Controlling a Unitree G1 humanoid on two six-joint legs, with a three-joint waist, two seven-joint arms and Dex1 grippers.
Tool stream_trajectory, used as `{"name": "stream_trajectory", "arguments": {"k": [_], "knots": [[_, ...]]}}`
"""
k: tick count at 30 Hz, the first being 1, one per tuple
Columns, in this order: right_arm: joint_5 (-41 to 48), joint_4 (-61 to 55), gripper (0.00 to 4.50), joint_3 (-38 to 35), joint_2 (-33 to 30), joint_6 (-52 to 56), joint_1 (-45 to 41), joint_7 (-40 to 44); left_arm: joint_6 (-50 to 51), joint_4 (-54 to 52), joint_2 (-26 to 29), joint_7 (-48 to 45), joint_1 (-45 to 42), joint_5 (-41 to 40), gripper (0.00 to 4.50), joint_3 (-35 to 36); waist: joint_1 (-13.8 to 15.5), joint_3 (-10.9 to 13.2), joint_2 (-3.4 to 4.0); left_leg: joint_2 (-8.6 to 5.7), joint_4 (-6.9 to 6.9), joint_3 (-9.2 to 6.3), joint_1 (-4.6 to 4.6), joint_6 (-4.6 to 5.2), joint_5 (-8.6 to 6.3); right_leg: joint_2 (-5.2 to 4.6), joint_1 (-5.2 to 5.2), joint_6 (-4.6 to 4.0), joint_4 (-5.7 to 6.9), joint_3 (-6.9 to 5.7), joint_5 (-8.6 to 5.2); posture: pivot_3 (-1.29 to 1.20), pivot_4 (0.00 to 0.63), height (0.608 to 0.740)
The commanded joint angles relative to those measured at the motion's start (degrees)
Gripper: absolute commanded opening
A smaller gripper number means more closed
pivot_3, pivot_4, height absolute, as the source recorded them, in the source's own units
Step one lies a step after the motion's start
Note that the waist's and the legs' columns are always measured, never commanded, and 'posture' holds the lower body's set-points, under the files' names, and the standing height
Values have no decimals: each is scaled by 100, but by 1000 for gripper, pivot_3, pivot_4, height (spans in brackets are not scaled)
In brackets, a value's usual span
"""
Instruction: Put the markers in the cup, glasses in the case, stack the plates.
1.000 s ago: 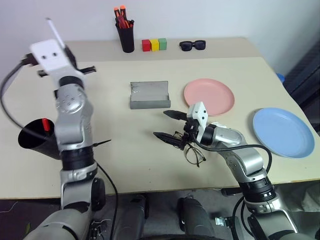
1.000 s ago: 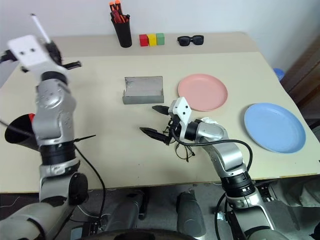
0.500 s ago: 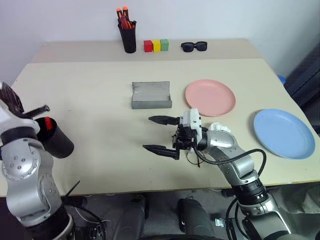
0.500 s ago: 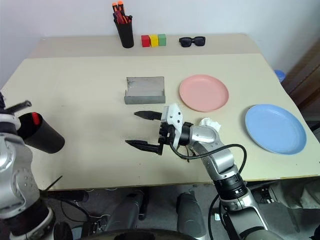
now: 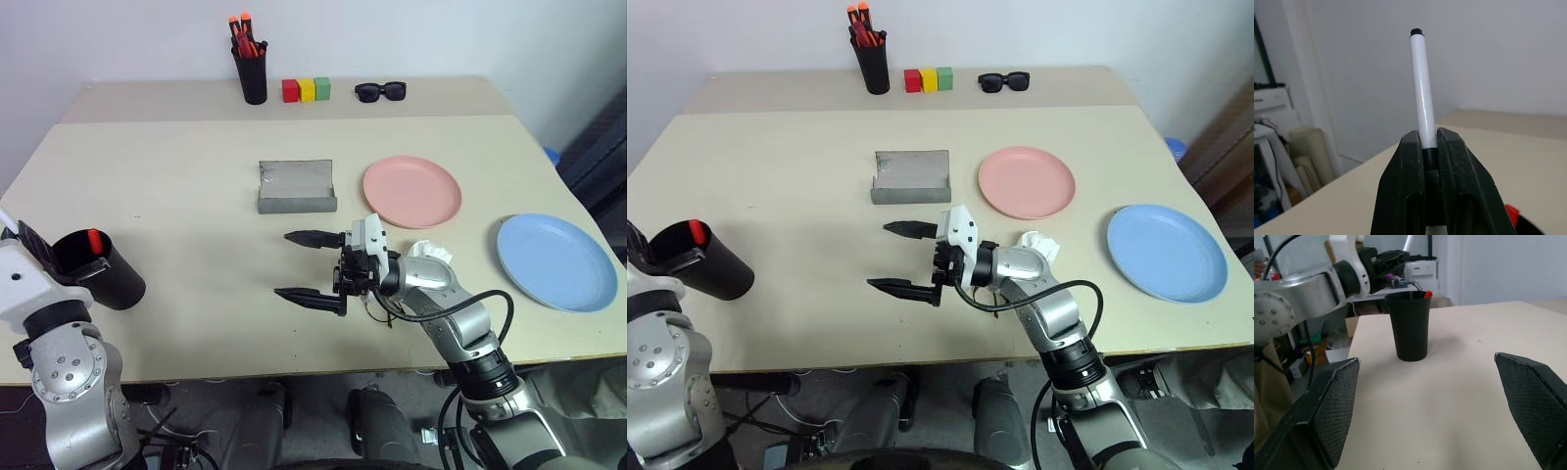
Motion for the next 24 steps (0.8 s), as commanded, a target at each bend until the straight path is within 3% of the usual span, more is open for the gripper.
{"name": "stream_trajectory", "arguments": {"k": [1,12,13,18,24], "knots": [[165,-269,4500,-85,53,66,26,-83,-379,23,-6,51,69,216,34,26,0,0,0,1,0,0,0,-3,-2,0,0,0,0,0,0,0,150,740],[218,-395,4500,-108,14,176,65,-226,-685,326,-151,104,35,266,34,-83,0,0,0,1,0,-1,-1,-7,-5,-2,-1,0,-2,0,-1,0,150,740],[232,-394,4500,-106,16,187,64,-223,-704,334,-173,119,36,276,949,-79,0,0,0,2,0,-1,-1,-6,-5,-2,-1,0,-2,0,-1,0,150,740],[324,-406,4500,-86,7,258,52,-195,-677,332,-219,214,33,380,3323,-58,1,0,0,1,0,-1,-1,-6,-5,-2,-1,0,-2,0,-1,0,150,740],[379,-411,4500,-76,18,306,50,-195,-679,315,-255,187,49,385,3323,-75,0,0,0,2,0,-2,-1,-7,-6,-2,-1,0,-3,-1,-1,0,150,740]]}}
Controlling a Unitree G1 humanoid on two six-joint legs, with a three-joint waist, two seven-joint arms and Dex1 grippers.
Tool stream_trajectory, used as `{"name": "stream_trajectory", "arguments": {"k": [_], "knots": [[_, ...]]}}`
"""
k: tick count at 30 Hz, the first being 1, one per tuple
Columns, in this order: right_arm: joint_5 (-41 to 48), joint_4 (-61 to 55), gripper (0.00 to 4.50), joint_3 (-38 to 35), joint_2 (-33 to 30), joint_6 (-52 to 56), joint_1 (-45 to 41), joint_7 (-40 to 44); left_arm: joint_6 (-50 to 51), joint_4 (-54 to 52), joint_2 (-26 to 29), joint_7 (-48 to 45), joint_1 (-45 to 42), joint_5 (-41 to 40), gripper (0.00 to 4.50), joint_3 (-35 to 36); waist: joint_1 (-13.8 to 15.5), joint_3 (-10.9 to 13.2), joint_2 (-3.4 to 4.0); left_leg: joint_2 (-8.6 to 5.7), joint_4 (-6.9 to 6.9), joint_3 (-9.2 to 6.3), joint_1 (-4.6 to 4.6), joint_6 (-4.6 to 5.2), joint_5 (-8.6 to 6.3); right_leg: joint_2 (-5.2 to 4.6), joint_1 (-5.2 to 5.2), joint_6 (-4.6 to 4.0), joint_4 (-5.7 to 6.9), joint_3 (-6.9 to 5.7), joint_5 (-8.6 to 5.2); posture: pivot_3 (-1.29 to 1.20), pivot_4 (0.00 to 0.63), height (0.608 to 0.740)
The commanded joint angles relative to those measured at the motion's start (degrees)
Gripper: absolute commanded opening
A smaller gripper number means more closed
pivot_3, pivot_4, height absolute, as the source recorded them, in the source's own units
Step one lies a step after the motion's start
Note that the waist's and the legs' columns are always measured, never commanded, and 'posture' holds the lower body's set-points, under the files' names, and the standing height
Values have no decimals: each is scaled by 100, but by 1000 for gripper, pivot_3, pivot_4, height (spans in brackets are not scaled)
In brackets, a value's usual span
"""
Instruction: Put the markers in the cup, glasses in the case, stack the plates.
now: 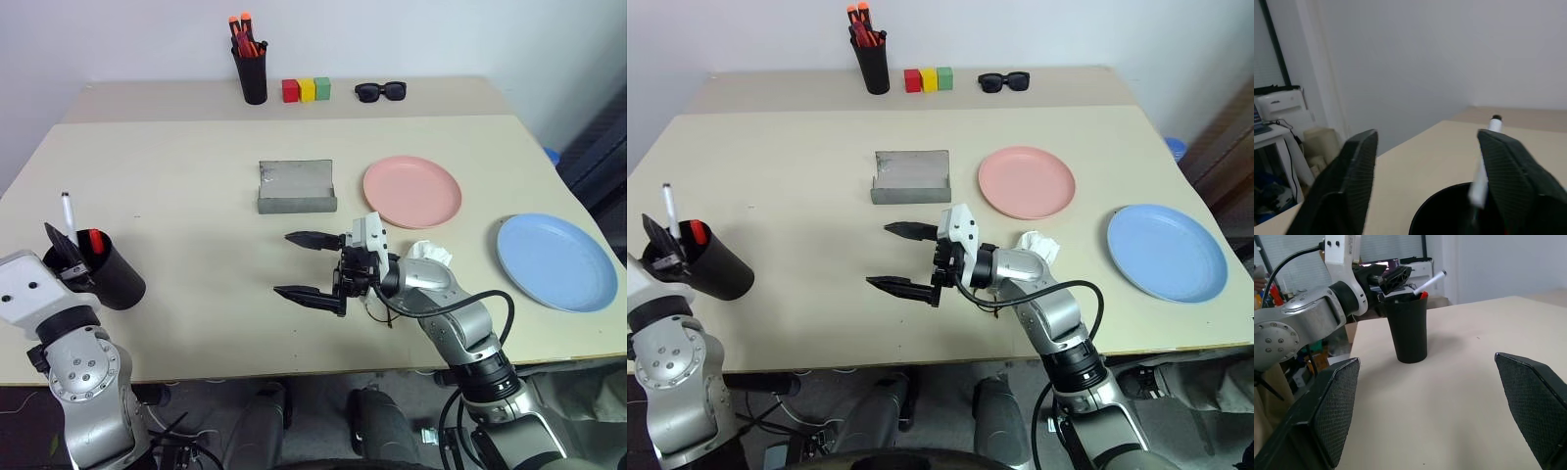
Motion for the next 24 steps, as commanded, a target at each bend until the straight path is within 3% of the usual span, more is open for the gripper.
{"name": "stream_trajectory", "arguments": {"k": [1,7,12,13,16,20,24], "knots": [[132,-278,4500,-65,42,1,-11,2,-85,-127,9,3,4,59,3323,-4,0,0,0,0,0,0,0,0,0,0,0,0,0,0,0,0,150,740],[151,-302,4500,-71,48,32,14,-12,-34,-133,24,-32,-102,62,3323,-73,2,0,0,0,0,0,0,-1,0,0,0,0,0,0,0,0,150,740],[147,-361,4500,-97,2,101,48,-61,271,-277,462,-543,-752,-168,3323,-420,23,0,0,-1,0,-2,-3,-1,0,0,0,0,-1,-4,0,0,150,740],[149,-379,4500,-104,-11,122,58,-70,385,-307,625,-832,-950,-324,3598,-620,23,0,0,-1,0,0,-3,-1,0,0,0,0,-2,-3,0,0,150,740],[106,-427,4500,-140,-39,164,86,-169,1489,-324,1058,-1832,-1725,-1242,4471,-1342,66,0,0,-3,1,-1,-6,-1,0,2,-1,0,-3,-5,0,0,150,740],[41,-486,4500,-199,-43,162,108,-383,3406,212,1841,-2758,-2701,-1762,4471,-2250,70,1,3,-11,3,2,-6,11,7,4,-1,4,-3,-3,2,0,150,740],[13,-584,4500,-257,-101,233,120,-590,4063,1789,2176,-3186,-3761,-1690,4471,-2769,-12,4,5,-8,-3,-3,-4,14,9,20,-5,16,7,-2,8,0,150,740]]}}
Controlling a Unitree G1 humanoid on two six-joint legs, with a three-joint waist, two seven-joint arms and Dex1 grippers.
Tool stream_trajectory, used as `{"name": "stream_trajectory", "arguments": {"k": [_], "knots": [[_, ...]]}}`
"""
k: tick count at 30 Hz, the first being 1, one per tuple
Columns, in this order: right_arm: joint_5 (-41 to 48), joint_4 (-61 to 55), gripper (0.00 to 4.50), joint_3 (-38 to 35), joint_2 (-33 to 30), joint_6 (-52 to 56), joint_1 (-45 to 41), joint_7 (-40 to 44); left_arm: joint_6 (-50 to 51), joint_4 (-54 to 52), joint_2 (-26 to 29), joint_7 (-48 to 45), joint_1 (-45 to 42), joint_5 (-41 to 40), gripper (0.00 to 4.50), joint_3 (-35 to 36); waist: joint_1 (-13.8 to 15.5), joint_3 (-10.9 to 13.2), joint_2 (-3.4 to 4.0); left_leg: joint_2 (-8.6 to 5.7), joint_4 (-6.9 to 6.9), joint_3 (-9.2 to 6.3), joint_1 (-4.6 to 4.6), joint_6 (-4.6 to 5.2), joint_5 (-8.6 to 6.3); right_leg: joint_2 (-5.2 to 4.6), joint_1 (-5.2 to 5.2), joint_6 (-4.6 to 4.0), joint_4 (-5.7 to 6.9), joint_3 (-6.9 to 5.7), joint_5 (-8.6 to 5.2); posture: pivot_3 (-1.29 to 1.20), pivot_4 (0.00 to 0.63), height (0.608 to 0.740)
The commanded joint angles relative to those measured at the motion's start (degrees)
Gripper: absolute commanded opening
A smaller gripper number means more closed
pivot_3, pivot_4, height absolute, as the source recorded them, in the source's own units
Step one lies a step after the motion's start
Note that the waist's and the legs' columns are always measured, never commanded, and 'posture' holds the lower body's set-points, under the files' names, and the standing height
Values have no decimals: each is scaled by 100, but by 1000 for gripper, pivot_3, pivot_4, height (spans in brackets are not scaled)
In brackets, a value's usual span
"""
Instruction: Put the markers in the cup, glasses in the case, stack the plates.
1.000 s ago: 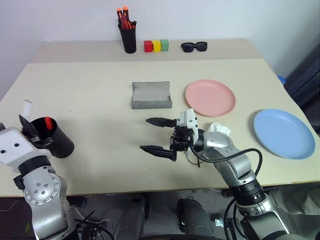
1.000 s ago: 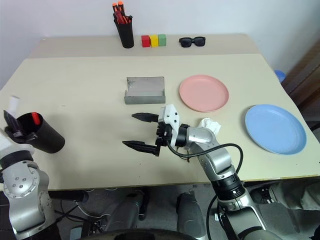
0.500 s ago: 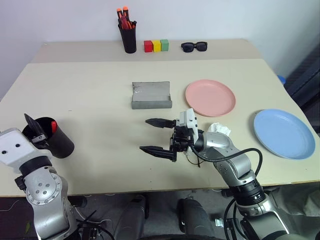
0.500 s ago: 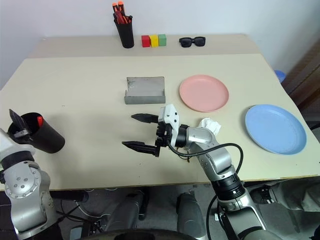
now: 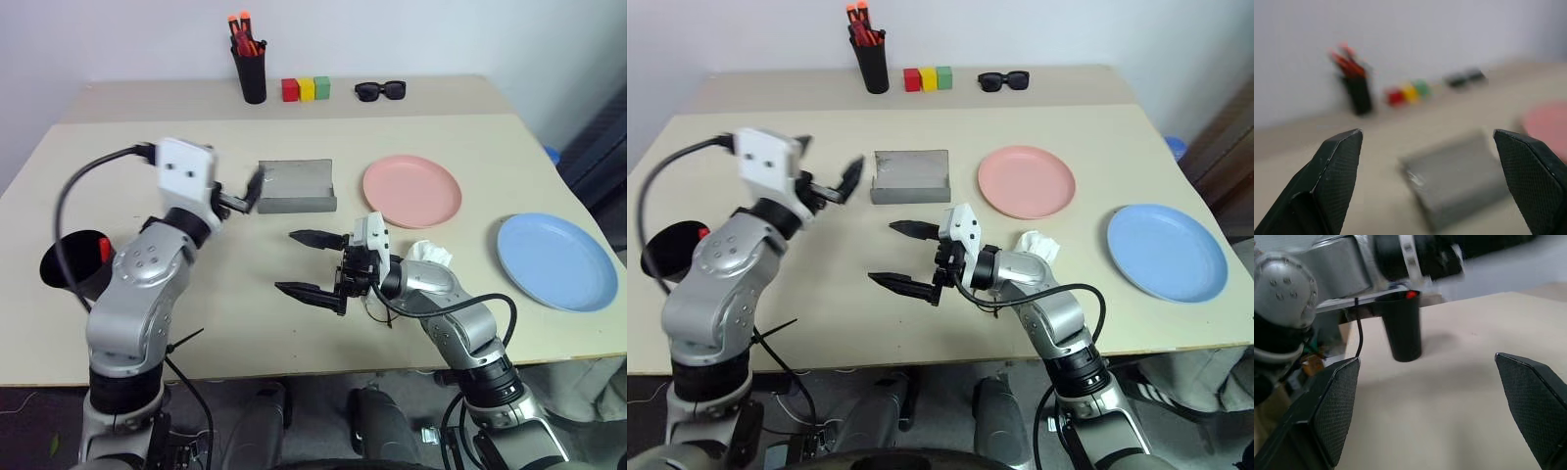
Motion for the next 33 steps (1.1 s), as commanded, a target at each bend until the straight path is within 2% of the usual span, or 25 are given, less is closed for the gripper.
{"name": "stream_trajectory", "arguments": {"k": [1,5,11,20,23,30,33], "knots": [[15,-352,4500,-139,-44,59,-32,-172,487,1204,261,-439,-774,54,4471,-354,-26,1,0,6,2,-4,0,0,0,11,0,-1,-1,0,1,0,150,740],[92,-568,4500,-445,-313,322,1,-421,-14,3189,289,-1364,-1902,197,4471,-907,13,3,1,11,0,-3,-3,0,0,15,-3,-3,-4,0,0,0,150,740],[314,-1016,4500,-1055,-846,698,284,-615,-1216,5471,176,-2485,-2982,664,4471,-1469,8,4,0,8,-3,0,-11,0,0,9,-7,-2,-14,1,0,0,150,740],[612,-1893,4500,-1695,-1504,973,1377,-722,-2612,7797,-83,-3835,-3917,1382,4471,-1925,5,6,-3,8,-1,4,-18,2,-1,-3,-9,-1,-16,0,0,0,150,740],[407,-1892,4500,-1822,-1589,844,1599,-869,-2957,8185,-182,-4123,-4062,1469,3678,-1873,12,7,-5,9,0,4,-18,4,-2,-7,-9,-1,-15,0,0,0,150,740],[-94,-1509,4500,-1950,-1718,535,1657,-1062,-3411,8449,-247,-4416,-4057,1676,183,-1839,14,7,-6,5,3,6,-19,7,-2,-24,-6,5,-14,-2,-2,0,150,740],[-141,-1382,4500,-2015,-1777,465,1618,-1025,-3557,8432,-220,-4457,-3990,1765,61,-1839,13,8,-8,5,4,6,-19,8,-2,-24,-6,6,-11,-4,-2,0,150,740]]}}
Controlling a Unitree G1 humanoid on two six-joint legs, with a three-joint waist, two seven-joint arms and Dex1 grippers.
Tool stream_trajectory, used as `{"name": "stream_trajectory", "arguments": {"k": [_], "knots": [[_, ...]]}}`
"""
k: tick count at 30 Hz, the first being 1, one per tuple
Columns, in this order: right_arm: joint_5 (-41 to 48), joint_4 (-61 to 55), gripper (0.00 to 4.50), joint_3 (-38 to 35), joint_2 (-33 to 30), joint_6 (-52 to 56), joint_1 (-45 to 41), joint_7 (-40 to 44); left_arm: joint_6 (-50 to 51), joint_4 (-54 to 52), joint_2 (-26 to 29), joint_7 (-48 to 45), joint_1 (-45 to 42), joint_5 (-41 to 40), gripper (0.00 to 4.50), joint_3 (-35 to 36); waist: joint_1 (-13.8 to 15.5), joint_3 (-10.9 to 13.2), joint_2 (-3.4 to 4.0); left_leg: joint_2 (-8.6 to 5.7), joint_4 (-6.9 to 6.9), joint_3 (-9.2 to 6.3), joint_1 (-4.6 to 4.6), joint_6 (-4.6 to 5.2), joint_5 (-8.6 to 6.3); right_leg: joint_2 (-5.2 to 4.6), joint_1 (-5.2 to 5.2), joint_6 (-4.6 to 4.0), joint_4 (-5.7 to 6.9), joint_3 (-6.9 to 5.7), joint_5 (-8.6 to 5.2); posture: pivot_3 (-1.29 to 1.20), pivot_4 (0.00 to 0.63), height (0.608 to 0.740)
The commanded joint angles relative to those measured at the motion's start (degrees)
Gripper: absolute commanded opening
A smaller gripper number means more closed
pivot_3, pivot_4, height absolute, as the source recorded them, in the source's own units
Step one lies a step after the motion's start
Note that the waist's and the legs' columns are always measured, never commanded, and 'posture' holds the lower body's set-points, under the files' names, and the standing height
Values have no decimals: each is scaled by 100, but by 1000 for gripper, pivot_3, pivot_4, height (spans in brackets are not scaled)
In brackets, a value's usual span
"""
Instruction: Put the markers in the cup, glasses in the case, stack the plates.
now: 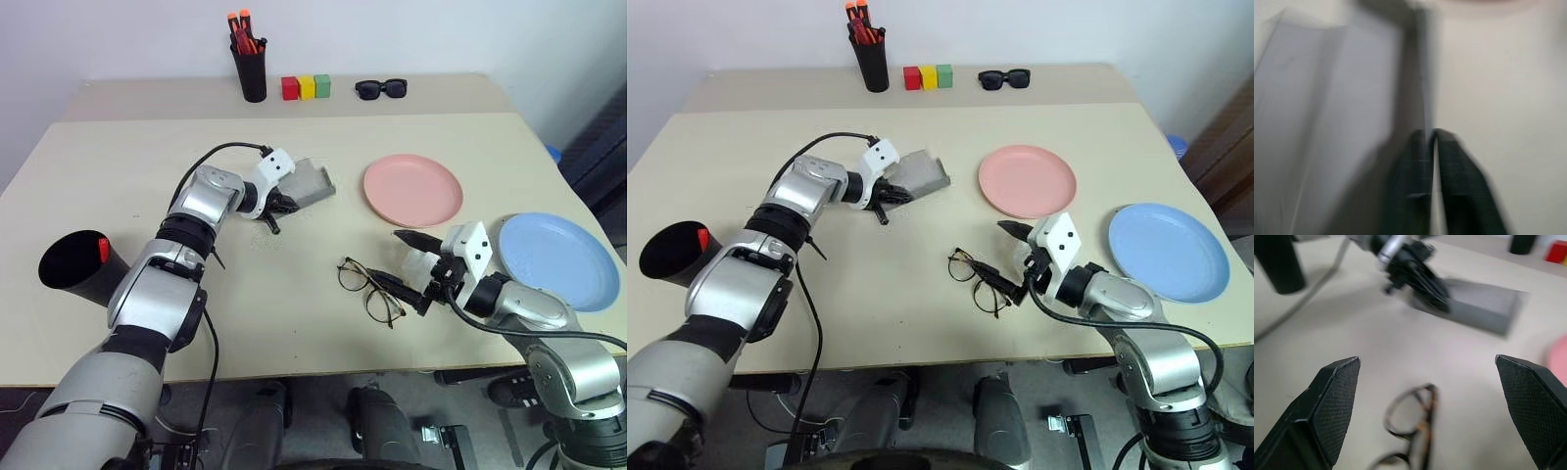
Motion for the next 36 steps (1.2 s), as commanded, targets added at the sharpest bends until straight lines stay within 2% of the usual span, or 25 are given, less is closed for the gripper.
{"name": "stream_trajectory", "arguments": {"k": [1,5,7,10,18,21,27,32,36], "knots": [[-29,15,4500,-197,-101,-183,-78,30,-296,-139,67,-127,-35,127,61,83,-1,0,0,0,0,0,0,0,0,0,0,0,0,0,0,0,150,740],[-5,84,4500,-234,-180,-194,-140,101,-881,-790,317,-818,368,122,61,12,-20,0,0,0,1,0,0,1,0,0,0,0,1,0,0,0,150,740],[14,117,4500,-228,-228,-163,-220,160,-1251,-1621,633,-1548,828,-11,61,-66,-40,1,3,1,0,0,0,1,-1,0,-2,-1,3,0,0,0,150,740],[93,129,4500,-188,-279,-66,-317,236,-1215,-2551,987,-2235,1307,-148,61,-96,-31,3,5,6,-3,-5,2,1,-1,-2,-5,-4,3,4,0,0,150,740],[359,78,4500,-74,-433,508,-432,428,-453,-3266,1190,-2453,1590,-177,61,-100,102,3,5,2,7,-9,1,6,-3,-7,4,-20,-2,3,-9,0,150,740],[378,95,4500,-56,-532,740,-458,442,-181,-3403,1156,-2438,1617,-238,907,-72,106,3,5,2,8,-8,1,6,-3,-6,4,-15,0,3,-7,0,150,740],[443,62,4500,60,-694,1254,-622,423,161,-3619,1044,-2220,1630,-454,3818,118,104,3,5,2,10,-8,1,7,-3,-6,4,-7,2,3,-2,0,150,740],[307,9,4500,348,-702,1556,-898,251,486,-3941,877,-1859,1592,-961,3818,616,98,3,5,3,10,-10,2,7,-3,-5,3,-6,3,2,-2,0,150,740],[276,-156,4500,625,-739,1982,-1182,41,270,-4962,1012,-1396,2146,-1077,3818,938,71,2,7,4,10,-11,2,7,-3,-7,1,-4,3,4,-1,0,150,740]]}}
